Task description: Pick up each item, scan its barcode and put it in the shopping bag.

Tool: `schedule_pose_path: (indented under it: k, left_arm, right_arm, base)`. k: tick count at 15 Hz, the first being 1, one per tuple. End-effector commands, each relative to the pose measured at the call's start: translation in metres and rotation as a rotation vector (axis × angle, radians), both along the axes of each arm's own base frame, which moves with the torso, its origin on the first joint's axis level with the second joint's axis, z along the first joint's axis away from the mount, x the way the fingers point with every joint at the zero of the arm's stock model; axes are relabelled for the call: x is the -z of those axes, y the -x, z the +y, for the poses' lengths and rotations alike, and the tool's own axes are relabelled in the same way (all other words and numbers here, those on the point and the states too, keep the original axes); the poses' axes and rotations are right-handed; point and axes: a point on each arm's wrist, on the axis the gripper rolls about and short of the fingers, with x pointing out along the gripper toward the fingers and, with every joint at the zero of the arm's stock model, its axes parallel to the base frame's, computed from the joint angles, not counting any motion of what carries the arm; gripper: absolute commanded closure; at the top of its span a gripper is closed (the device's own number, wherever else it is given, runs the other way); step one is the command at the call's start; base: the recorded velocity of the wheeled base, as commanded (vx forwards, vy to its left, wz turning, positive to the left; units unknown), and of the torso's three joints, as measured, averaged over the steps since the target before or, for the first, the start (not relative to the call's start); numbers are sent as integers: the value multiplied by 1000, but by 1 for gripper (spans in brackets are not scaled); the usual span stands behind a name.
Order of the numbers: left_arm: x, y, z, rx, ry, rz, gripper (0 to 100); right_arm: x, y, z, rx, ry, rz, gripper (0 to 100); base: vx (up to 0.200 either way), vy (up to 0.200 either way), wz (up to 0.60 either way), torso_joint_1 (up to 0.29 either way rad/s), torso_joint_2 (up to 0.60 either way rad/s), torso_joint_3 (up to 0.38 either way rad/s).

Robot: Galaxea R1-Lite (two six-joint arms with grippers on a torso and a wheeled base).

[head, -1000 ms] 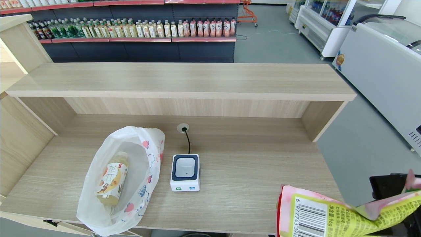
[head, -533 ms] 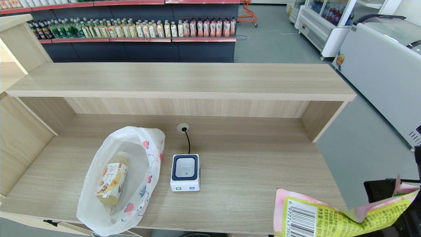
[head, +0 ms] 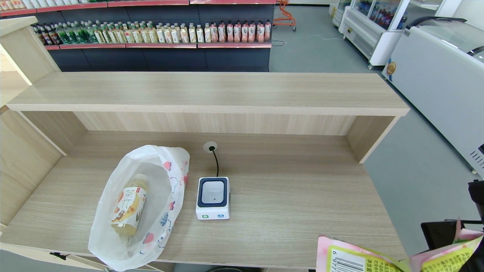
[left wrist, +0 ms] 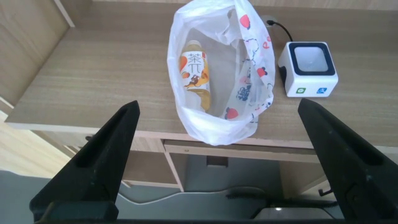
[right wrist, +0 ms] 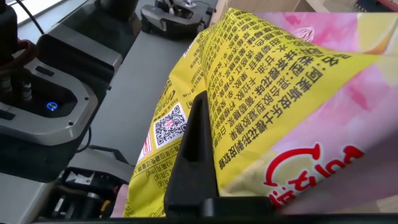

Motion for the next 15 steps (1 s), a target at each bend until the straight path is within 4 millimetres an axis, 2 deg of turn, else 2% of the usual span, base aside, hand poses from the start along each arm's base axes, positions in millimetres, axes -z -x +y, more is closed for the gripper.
schedule_pose_path:
  k: [1, 15]
  left_arm:
    - [0, 0, 0, 0, 0, 0, 0]
    - [0, 0, 0, 0, 0, 0, 0]
  right_arm:
    - [-1, 0, 0, 0, -1, -5, 100]
    - [-4, -5, -13, 70, -15, -52, 100]
  base:
    - [0, 0, 0, 0, 0, 0]
    - [0, 0, 0, 0, 0, 0]
